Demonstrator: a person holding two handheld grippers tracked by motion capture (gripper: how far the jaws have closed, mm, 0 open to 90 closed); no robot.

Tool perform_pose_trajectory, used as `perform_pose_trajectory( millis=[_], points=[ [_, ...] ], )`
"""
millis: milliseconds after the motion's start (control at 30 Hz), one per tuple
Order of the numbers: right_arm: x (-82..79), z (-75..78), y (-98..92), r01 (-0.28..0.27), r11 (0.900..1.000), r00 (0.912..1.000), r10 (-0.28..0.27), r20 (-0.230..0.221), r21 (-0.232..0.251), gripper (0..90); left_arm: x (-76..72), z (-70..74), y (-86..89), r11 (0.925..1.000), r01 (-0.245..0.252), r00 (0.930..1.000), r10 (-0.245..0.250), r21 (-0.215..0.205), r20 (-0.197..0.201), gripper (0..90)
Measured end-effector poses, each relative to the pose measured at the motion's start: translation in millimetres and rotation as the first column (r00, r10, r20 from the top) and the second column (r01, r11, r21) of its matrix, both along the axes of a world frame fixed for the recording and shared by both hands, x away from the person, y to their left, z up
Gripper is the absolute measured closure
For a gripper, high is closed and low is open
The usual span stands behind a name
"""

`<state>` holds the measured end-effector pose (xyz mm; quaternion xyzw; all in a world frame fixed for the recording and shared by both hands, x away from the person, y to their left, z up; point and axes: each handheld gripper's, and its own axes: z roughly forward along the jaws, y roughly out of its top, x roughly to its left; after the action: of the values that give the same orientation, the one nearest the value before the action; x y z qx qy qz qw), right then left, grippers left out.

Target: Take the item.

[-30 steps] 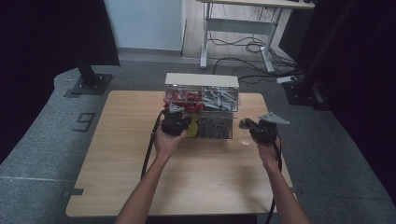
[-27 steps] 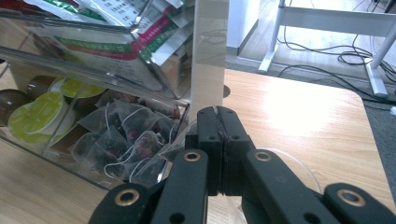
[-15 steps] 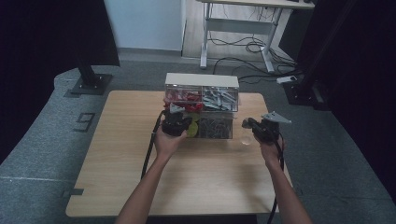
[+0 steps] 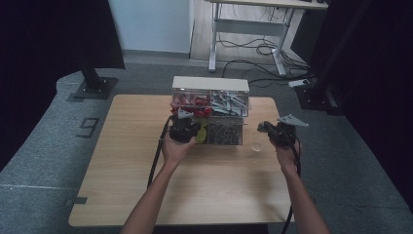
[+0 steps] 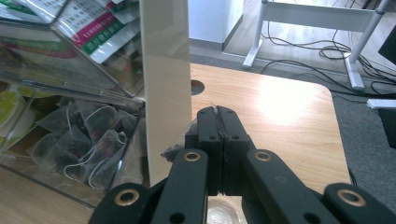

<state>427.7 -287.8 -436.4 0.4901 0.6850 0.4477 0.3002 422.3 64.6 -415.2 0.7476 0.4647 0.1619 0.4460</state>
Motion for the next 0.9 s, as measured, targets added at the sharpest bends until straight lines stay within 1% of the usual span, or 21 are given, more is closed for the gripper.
perform_pose_trajectory(
  millis=[300, 367, 433, 500, 533, 600, 800, 867, 900],
  points=[
    [3.6, -3.8, -1.4, 0.009, 1.0, 0.9999, -0.009, -0.013, -0.006, 88.5, -0.4, -1.7, 0.6, 1.0, 0.0, 1.0, 0.0, -0.004, -0.002, 89.6],
    [4.9, -5.3, -1.2, 0.01, 1.0, 0.9998, -0.01, -0.015, -0.009, 88.3, -0.6, -2.1, 0.2, 1.0, 0.0, 1.0, 0.0, 0.0, -0.001, 89.6],
    [6.9, -7.5, -0.5, 0.003, 1.0, 0.9997, -0.003, -0.022, -0.014, 84.6, -0.6, -2.2, 0.0, 1.0, -0.001, 1.0, 0.001, -0.001, 0.0, 89.7],
    [8.6, -10.1, 1.4, -0.008, 1.0, 0.9993, 0.008, -0.036, -0.015, 74.9, -0.4, -2.1, -0.3, 1.0, -0.001, 1.0, 0.001, 0.0, 0.001, 89.7],
    [8.6, -11.3, 3.3, -0.006, 1.0, 0.9994, 0.005, -0.033, -0.028, 72.8, -0.4, -2.0, -0.4, 1.0, -0.001, 1.0, 0.001, 0.001, 0.002, 89.7],
    [7.2, -12.9, 6.9, -0.007, 0.999, 0.9996, 0.006, -0.026, -0.044, 70.3, -0.2, -2.1, -0.1, 1.0, 0.0, 1.0, 0.0, 0.0, 0.001, 89.8],
    [1.3, -12.2, 8.7, -0.007, 1.0, 0.9999, 0.007, -0.016, -0.029, 66.8, -0.7, -2.5, 0.5, 1.0, -0.001, 1.0, 0.001, -0.006, -0.001, 89.9],
    [-1.6, -11.2, 8.9, -0.01, 1.0, 0.9999, 0.01, -0.01, -0.028, 66.2, -0.6, -2.9, 1.1, 0.9999, 0.001, 1.0, -0.001, -0.015, -0.002, 89.9],
    [-4.7, -10.9, 8.7, -0.011, 1.0, 0.9999, 0.011, 0.002, -0.026, 66.2, -0.6, -3.2, 1.4, 0.9998, 0.001, 1.0, -0.001, -0.017, -0.002, 90.0]
  ],
)
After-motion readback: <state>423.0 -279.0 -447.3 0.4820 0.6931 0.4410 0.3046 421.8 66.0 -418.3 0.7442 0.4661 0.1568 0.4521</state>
